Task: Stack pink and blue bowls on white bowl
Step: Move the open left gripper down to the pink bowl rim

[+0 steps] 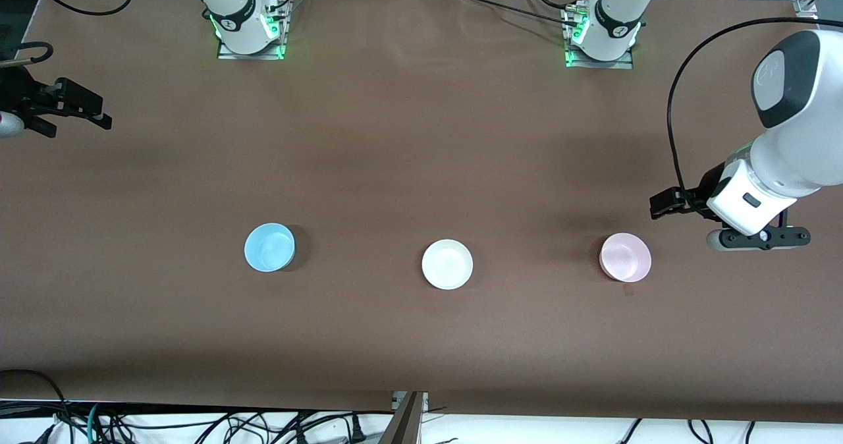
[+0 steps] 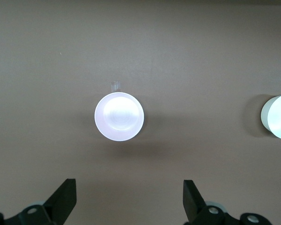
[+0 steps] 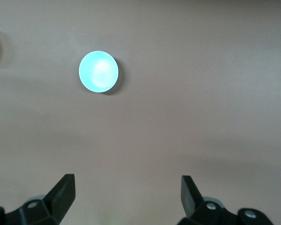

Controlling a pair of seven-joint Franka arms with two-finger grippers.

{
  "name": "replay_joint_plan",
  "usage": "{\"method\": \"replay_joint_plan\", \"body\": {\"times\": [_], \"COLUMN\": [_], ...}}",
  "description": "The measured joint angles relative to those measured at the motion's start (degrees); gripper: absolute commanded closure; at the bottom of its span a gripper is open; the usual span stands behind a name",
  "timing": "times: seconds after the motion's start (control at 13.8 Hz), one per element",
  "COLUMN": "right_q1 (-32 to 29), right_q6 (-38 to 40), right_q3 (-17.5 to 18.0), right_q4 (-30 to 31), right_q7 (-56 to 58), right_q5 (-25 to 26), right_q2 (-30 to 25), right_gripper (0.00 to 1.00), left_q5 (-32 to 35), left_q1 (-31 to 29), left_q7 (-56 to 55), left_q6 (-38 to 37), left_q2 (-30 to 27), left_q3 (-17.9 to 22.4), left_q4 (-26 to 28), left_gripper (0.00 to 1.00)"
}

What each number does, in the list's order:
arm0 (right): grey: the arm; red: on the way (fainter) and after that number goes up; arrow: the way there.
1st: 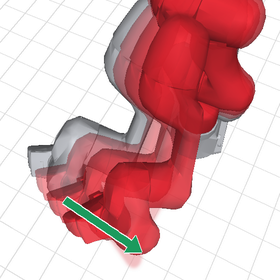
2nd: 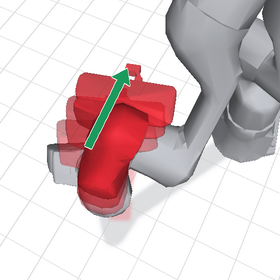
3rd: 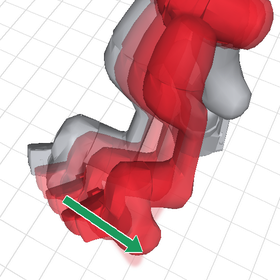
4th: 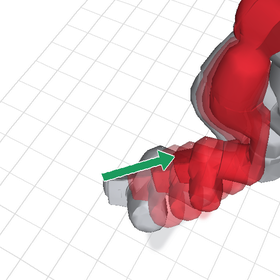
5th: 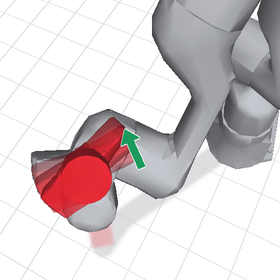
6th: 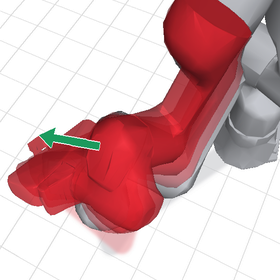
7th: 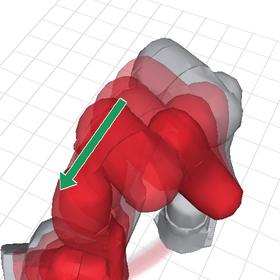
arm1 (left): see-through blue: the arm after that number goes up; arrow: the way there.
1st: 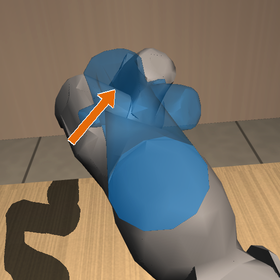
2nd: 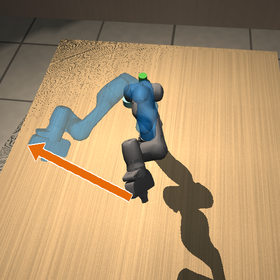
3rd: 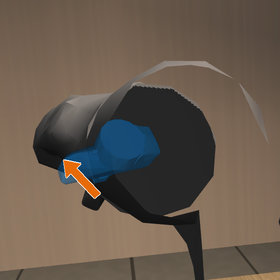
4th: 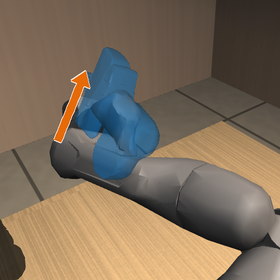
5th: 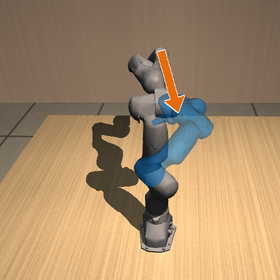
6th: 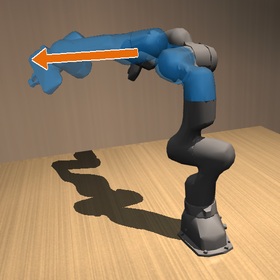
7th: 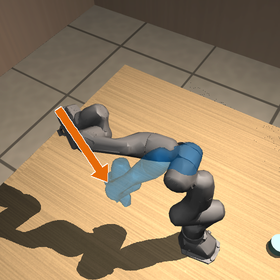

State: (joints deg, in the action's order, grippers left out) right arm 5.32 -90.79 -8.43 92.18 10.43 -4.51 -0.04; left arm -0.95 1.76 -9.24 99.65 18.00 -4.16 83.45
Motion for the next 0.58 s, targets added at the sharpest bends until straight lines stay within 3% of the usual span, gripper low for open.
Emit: {"method": "replay_joint_plan", "body": {"times": [0.58], "right_q1": [0.4], "right_q6": [-1.1], "right_q3": [0.2], "right_q4": [0.0], "right_q7": [0.0], "right_q5": [0.8], "right_q2": [2.0], "right_gripper": [0.00], "left_q5": [0.0], "left_q1": [0.2], "left_q7": [0.0], "left_q6": [6.8], "left_q2": [2.9], "left_q3": [-0.3], "left_q4": [2.5], "left_gripper": [0.00]}}
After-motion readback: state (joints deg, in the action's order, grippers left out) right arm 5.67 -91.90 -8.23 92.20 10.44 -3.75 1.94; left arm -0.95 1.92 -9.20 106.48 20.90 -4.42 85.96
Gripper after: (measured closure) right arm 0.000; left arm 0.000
